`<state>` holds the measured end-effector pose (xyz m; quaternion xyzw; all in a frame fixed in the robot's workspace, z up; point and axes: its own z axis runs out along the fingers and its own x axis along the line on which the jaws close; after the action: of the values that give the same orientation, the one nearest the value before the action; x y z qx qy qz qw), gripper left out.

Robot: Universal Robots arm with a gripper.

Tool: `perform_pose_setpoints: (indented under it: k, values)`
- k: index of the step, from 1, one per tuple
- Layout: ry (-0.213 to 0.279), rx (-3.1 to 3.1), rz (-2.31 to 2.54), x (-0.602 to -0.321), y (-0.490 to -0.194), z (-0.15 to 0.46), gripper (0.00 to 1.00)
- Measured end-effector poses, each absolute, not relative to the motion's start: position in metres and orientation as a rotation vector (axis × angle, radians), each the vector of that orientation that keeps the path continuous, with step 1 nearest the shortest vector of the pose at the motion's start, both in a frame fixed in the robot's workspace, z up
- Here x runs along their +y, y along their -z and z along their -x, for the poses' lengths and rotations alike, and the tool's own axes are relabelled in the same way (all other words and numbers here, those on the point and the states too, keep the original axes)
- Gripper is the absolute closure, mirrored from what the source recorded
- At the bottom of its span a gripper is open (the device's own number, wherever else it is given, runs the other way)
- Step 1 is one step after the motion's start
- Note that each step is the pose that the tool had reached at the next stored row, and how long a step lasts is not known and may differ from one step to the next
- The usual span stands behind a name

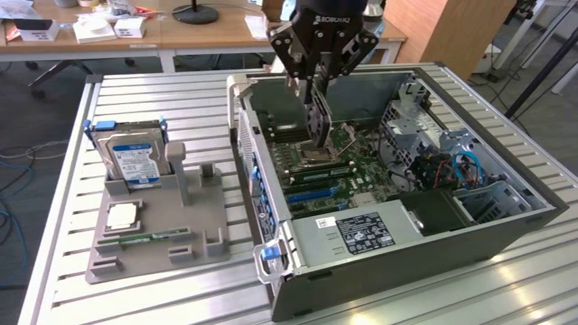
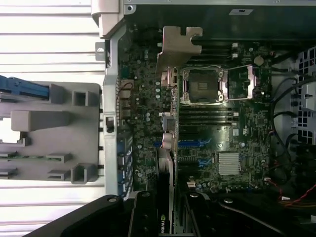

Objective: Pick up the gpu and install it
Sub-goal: 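Pick up the gpu and move the gpu toward the slot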

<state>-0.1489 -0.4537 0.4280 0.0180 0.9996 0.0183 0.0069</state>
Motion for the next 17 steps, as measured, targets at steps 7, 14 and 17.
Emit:
perform_pose_setpoints:
  k: [7, 14, 17]
  values:
    - [-0.061, 3.127, -0.051, -0.454, -0.428, 0.124, 0.74]
    - [-0.065, 3.127, -0.043, -0.454, -0.428, 0.099, 0.74]
    - [-0.067, 3.127, -0.04, -0.454, -0.428, 0.089, 0.74]
